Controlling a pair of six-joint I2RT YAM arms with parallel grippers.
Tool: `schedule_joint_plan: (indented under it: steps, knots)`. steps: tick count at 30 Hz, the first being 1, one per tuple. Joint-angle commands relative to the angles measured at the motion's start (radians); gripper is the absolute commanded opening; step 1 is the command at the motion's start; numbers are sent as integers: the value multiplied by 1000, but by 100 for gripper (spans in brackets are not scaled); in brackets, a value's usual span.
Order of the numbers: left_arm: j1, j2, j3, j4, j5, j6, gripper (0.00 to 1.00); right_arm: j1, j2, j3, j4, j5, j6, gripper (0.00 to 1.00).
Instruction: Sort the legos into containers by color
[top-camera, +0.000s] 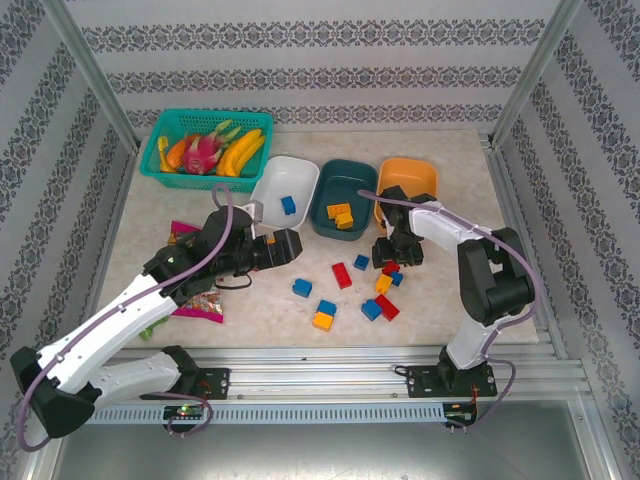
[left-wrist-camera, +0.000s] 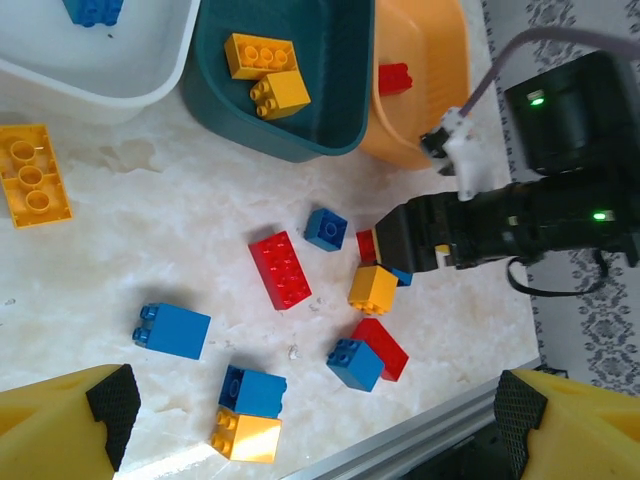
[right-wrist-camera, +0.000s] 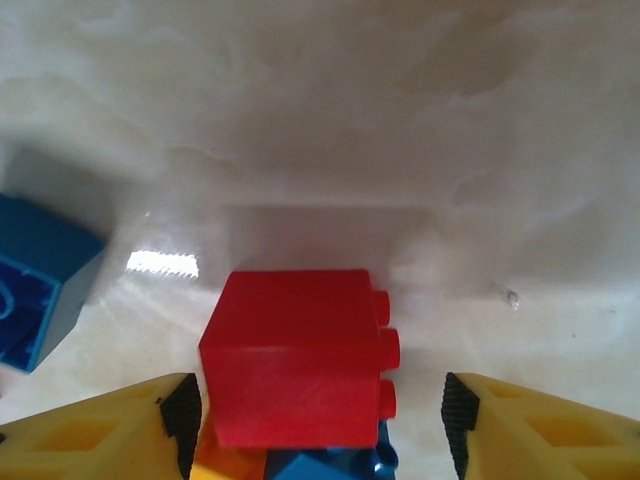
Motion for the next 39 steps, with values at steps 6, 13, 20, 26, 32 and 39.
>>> schedule_joint_plan:
  steps: [6, 13, 20, 26, 32, 39]
  knots:
    - [-16, 15, -1, 33, -16, -21, 93, -7, 59, 39, 32, 6, -17, 54]
    - [-20, 29, 7, 50, -9, -17, 93, 2, 22, 32, 33, 18, 8, 39]
    - [-22, 147, 170, 68, 27, 18, 93, -6, -196, 98, -33, 75, 79, 36]
    - [-23, 365, 438, 36, 52, 101, 93, -79, -142, 276, -56, 51, 93, 36]
    - [-19, 588, 681, -56, 54, 159, 93, -148, 74, 458, -61, -30, 96, 36]
    - [-16, 721, 787, -91, 31, 170, 93, -184, 289, 551, -71, -100, 101, 37]
